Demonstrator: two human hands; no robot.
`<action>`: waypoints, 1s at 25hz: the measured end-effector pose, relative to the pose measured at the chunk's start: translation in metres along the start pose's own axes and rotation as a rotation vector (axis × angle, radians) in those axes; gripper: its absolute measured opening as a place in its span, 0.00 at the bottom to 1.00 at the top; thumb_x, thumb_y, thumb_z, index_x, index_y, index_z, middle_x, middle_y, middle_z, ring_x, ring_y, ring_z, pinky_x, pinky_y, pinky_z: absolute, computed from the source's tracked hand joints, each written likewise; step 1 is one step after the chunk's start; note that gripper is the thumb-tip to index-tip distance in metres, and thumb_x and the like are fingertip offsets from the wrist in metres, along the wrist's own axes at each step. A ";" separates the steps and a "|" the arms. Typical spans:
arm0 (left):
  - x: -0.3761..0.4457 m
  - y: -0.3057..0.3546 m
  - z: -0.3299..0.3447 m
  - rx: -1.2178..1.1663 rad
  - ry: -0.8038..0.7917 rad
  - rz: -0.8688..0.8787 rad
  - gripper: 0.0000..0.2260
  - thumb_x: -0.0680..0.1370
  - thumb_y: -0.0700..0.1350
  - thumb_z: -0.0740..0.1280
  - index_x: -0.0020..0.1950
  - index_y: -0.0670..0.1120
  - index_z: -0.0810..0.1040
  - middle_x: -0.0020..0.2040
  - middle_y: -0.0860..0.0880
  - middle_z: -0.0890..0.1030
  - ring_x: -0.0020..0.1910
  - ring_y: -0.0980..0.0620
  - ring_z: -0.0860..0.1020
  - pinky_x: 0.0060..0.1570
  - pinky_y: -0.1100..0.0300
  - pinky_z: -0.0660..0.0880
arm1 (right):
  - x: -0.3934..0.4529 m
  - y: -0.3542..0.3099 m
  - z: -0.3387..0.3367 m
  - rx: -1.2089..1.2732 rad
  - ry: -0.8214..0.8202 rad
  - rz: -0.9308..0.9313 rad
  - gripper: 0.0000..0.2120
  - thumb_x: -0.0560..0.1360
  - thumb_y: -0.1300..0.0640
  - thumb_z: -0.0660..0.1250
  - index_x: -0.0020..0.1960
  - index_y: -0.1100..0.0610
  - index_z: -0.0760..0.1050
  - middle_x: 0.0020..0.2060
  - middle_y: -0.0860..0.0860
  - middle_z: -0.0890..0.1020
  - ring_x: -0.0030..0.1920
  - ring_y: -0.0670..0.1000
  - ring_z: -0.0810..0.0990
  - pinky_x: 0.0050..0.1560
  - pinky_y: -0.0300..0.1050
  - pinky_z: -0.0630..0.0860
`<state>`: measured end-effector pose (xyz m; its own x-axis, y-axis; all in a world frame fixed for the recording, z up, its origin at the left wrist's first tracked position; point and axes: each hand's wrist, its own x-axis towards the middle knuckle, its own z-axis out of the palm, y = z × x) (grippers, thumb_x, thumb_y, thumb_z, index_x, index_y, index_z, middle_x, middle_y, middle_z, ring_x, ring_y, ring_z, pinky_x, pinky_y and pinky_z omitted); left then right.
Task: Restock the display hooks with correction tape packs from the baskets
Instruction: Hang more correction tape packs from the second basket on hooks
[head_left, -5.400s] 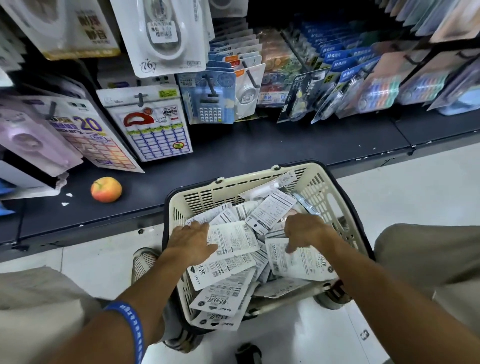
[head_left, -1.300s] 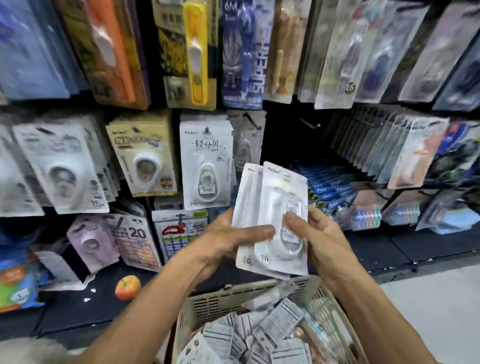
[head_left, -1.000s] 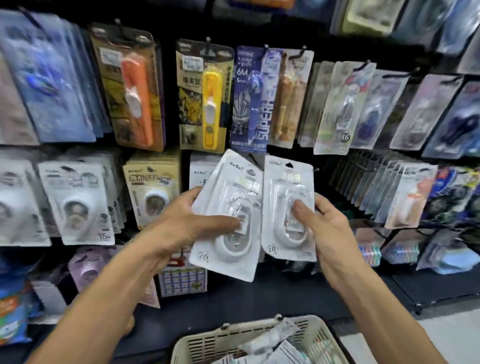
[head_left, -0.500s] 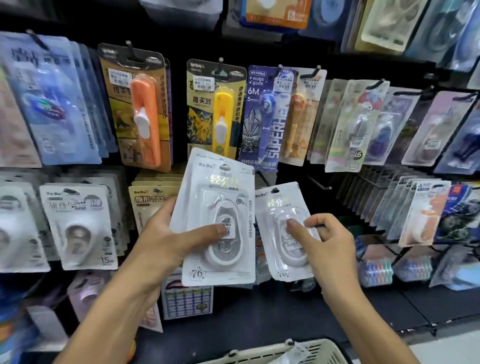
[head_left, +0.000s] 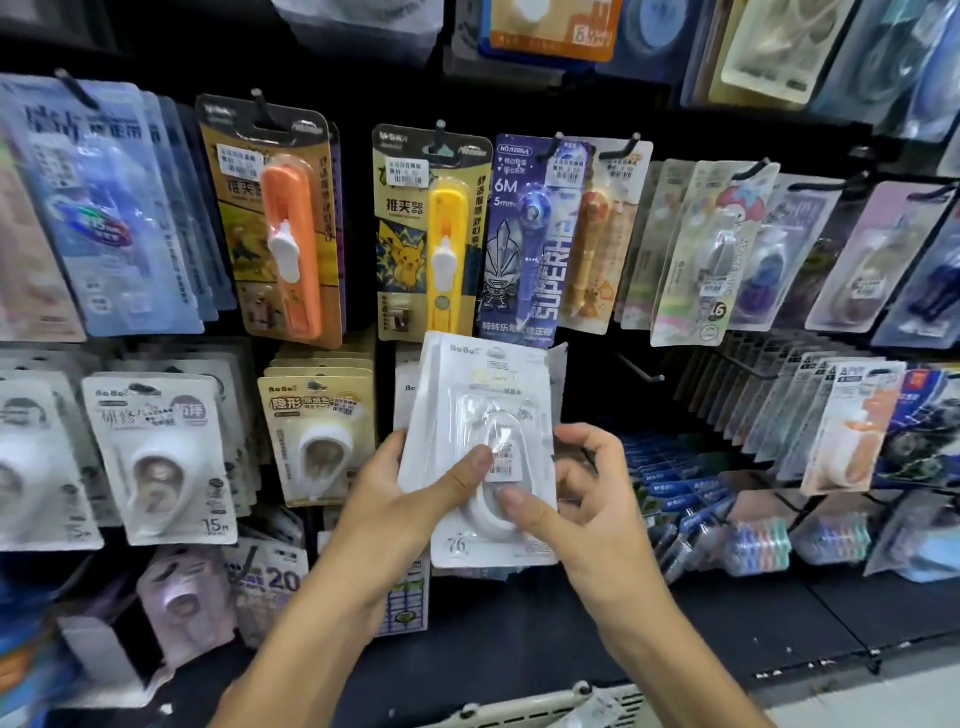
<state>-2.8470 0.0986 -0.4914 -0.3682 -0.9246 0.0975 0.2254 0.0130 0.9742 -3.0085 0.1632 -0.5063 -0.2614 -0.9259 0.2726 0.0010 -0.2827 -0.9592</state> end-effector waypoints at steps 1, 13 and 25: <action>-0.001 0.001 0.002 0.013 0.001 -0.008 0.24 0.66 0.58 0.77 0.61 0.54 0.80 0.51 0.53 0.88 0.49 0.53 0.87 0.40 0.65 0.81 | 0.001 0.000 -0.001 0.044 0.052 -0.005 0.24 0.66 0.49 0.81 0.56 0.39 0.73 0.51 0.53 0.86 0.44 0.55 0.87 0.30 0.46 0.80; 0.004 0.016 -0.013 0.126 0.205 0.112 0.18 0.64 0.62 0.75 0.52 0.60 0.84 0.47 0.57 0.88 0.43 0.58 0.86 0.43 0.59 0.76 | -0.007 0.007 -0.033 -0.199 0.347 0.041 0.15 0.74 0.52 0.75 0.50 0.32 0.81 0.51 0.27 0.81 0.58 0.31 0.75 0.54 0.35 0.71; 0.001 -0.007 0.014 0.093 0.062 0.021 0.16 0.70 0.53 0.77 0.55 0.54 0.82 0.48 0.53 0.88 0.46 0.53 0.87 0.40 0.63 0.82 | -0.001 0.017 0.001 0.095 0.069 0.040 0.31 0.64 0.52 0.81 0.63 0.47 0.71 0.53 0.49 0.86 0.50 0.50 0.86 0.43 0.39 0.81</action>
<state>-2.8611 0.1027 -0.4950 -0.3068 -0.9456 0.1081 0.1466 0.0653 0.9870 -3.0073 0.1594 -0.5229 -0.3253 -0.9185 0.2249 0.1032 -0.2709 -0.9570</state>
